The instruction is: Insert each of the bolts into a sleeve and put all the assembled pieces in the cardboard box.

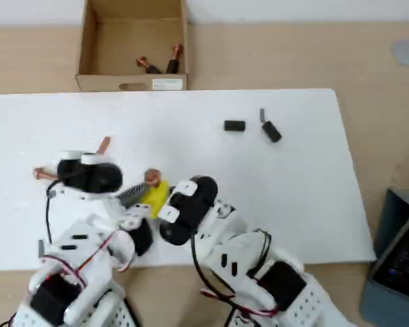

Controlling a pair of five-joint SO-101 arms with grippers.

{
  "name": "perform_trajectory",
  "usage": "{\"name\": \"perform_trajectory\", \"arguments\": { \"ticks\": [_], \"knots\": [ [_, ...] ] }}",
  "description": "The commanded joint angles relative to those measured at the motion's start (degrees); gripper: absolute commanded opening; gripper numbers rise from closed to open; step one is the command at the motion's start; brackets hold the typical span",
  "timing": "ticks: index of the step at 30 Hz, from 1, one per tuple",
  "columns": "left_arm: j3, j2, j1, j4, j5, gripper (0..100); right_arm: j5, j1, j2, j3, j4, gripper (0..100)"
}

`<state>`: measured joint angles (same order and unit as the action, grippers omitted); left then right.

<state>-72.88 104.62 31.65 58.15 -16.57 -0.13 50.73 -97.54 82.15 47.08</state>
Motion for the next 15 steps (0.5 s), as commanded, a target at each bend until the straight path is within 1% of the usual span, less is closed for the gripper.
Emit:
{"name": "perform_trajectory", "arguments": {
  "ticks": [1, 7, 8, 10, 12, 15],
  "knots": [
    [0.0, -0.1, 2.6, 0.2, 0.8, 0, 0.7, 0.7, -0.7, -4.7, -1.7, 0.9],
    [0.2, -0.1, 2.2, -0.1, 0.5, 1, 0.7, 0.7, -0.7, -4.4, -1.7, 0.9],
    [0.4, -0.1, 2.1, -0.1, 0.4, 3, 0.7, 0.7, -0.7, -4.4, -1.7, 0.9],
    [1.6, -0.1, 2.0, -0.1, 0.3, 9, 0.7, 0.7, -0.7, -4.3, -1.7, 0.9],
    [3.7, -0.2, 0.4, 0.1, -0.9, 14, 0.6, 0.7, -0.7, -4.3, -1.7, 0.9],
    [6.8, -0.2, -2.7, -0.1, 0.3, 17, 0.5, 0.7, -0.7, -4.2, -1.7, 0.9]
  ]
}}
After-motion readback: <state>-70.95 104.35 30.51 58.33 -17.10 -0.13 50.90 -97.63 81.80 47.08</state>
